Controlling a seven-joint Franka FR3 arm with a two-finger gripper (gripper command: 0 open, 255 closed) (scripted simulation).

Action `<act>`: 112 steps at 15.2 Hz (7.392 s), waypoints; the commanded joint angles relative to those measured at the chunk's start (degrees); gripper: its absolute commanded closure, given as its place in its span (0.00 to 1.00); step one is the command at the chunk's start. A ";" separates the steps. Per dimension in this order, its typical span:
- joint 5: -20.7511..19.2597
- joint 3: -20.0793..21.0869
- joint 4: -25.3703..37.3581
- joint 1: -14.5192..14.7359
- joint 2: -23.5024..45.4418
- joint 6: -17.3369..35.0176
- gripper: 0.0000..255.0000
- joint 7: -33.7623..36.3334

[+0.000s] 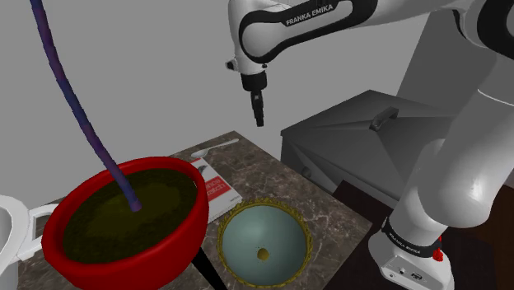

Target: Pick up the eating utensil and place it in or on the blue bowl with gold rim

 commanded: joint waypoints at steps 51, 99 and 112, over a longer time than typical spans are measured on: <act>-10.94 3.85 24.75 4.96 25.16 1.83 1.00 -13.99; 0.76 18.52 0.53 19.69 -9.58 -13.36 1.00 10.10; 4.16 23.29 -5.64 23.16 -11.80 -10.13 1.00 17.65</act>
